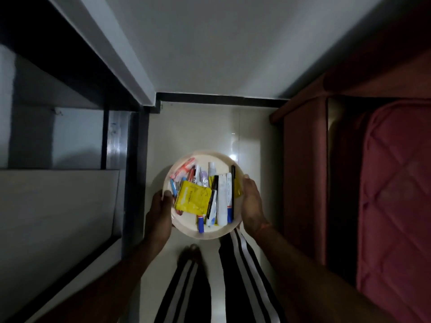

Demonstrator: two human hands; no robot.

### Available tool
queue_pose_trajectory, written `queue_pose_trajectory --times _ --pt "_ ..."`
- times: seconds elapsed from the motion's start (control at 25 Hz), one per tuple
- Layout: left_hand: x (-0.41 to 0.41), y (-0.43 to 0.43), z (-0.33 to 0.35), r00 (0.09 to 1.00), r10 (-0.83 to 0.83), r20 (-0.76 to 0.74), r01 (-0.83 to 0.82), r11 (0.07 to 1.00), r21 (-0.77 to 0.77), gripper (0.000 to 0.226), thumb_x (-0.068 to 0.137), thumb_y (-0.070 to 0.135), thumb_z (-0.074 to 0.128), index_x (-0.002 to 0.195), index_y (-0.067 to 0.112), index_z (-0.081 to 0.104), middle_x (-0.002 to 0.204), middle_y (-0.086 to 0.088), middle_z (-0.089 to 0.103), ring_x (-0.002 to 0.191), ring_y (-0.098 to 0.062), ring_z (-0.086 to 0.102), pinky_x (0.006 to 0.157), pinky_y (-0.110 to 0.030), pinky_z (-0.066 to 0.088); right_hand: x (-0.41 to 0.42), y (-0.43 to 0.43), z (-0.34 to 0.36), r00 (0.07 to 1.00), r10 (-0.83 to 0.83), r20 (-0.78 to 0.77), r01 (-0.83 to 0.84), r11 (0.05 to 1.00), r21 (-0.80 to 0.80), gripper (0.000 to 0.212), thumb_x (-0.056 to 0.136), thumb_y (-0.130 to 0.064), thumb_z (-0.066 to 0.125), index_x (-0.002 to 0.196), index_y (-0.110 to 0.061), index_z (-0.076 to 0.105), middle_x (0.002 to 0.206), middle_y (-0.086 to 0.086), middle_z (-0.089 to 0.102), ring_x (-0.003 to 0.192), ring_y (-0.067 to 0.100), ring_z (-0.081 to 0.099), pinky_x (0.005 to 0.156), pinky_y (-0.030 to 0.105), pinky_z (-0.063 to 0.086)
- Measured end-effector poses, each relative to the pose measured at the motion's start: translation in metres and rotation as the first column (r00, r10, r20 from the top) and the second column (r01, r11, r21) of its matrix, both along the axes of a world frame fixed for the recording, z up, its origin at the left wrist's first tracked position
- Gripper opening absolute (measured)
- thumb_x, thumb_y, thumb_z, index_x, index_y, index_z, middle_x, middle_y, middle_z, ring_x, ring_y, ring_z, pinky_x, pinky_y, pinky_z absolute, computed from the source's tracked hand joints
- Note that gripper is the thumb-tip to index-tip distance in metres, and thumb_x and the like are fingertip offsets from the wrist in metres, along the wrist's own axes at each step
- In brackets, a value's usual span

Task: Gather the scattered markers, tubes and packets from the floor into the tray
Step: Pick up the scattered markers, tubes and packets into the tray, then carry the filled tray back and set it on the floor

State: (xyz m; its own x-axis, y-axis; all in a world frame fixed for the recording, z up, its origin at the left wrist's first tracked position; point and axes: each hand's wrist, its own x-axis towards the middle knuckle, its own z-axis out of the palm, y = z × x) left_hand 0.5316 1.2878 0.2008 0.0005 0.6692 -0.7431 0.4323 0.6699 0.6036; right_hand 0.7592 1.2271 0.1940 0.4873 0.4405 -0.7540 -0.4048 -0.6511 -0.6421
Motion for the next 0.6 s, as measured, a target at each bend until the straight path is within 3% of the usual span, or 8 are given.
queue_pose_trajectory --times 0.04,0.12,0.2,0.28,0.4,0.48,0.6 --pt "-0.008 -0.009 0.007 1.0 0.024 0.006 -0.024 1.0 0.001 0.082 0.081 0.091 0.043 0.122 0.024 0.066 0.102 -0.004 0.078 0.096 -0.033 0.075 0.082 -0.057 0.061 -0.011 -0.015 0.003 1.0 -0.005 0.007 0.005 1.0 -0.004 0.068 0.086 -0.077 0.048 0.118 -0.021 0.07 0.115 0.007 0.075 0.111 0.026 0.072 0.105 0.052 0.055" --pt "-0.018 -0.027 0.03 0.998 0.062 0.012 -0.062 0.998 0.009 0.057 0.104 0.062 0.041 0.122 0.014 0.065 0.097 -0.003 0.075 0.097 -0.032 0.074 0.08 -0.046 0.06 -0.031 -0.045 0.009 1.0 -0.009 -0.003 0.009 1.0 0.0 0.073 0.082 -0.082 0.053 0.117 -0.02 0.071 0.115 0.008 0.076 0.11 0.028 0.073 0.104 0.055 0.055" --pt "-0.029 -0.048 0.043 1.0 0.026 -0.01 -0.026 1.0 -0.009 0.042 0.111 0.039 0.036 0.12 0.007 0.063 0.09 -0.002 0.071 0.084 -0.021 0.072 0.066 -0.028 0.055 -0.047 -0.071 0.013 0.999 -0.037 -0.026 0.037 0.999 -0.02 0.074 0.083 -0.081 0.055 0.116 -0.017 0.071 0.113 0.012 0.076 0.108 0.032 0.074 0.101 0.055 0.057" --pt "-0.037 -0.07 0.054 1.0 0.006 -0.019 -0.006 0.999 -0.033 0.035 0.112 0.034 0.035 0.118 0.01 0.061 0.087 -0.004 0.07 0.074 -0.011 0.068 0.054 -0.018 0.051 -0.059 -0.092 0.024 0.998 -0.061 -0.013 0.06 0.997 -0.056 0.06 0.096 -0.069 0.048 0.116 -0.016 0.07 0.112 0.011 0.076 0.107 0.03 0.074 0.099 0.05 0.058" --pt "-0.048 -0.104 0.061 0.998 0.047 0.028 -0.046 0.998 -0.048 0.029 0.112 0.03 0.037 0.116 0.009 0.058 0.084 -0.005 0.069 0.065 -0.01 0.069 0.048 -0.013 0.053 -0.069 -0.124 0.027 0.997 -0.081 -0.013 0.08 0.994 -0.069 0.05 0.103 -0.056 0.044 0.117 -0.017 0.07 0.113 0.01 0.076 0.108 0.029 0.074 0.1 0.047 0.058" --pt "-0.053 -0.128 0.06 1.0 0.011 0.024 -0.01 1.0 -0.029 0.032 0.112 0.032 0.037 0.118 0.01 0.059 0.085 -0.005 0.07 0.069 -0.014 0.073 0.052 -0.018 0.057 -0.072 -0.147 0.025 0.997 -0.07 -0.018 0.069 0.994 -0.08 0.052 0.102 -0.059 0.045 0.115 -0.017 0.073 0.112 0.012 0.077 0.107 0.031 0.074 0.1 0.049 0.059" --pt "-0.061 -0.163 0.054 1.0 -0.01 -0.005 0.01 1.0 -0.005 0.04 0.111 0.041 0.038 0.12 0.01 0.061 0.093 -0.014 0.074 0.089 -0.038 0.075 0.074 -0.047 0.064 -0.074 -0.179 0.034 0.999 -0.021 -0.042 0.018 0.997 -0.074 0.057 0.099 -0.064 0.044 0.113 -0.02 0.077 0.109 0.009 0.08 0.106 0.028 0.076 0.097 0.044 0.059"
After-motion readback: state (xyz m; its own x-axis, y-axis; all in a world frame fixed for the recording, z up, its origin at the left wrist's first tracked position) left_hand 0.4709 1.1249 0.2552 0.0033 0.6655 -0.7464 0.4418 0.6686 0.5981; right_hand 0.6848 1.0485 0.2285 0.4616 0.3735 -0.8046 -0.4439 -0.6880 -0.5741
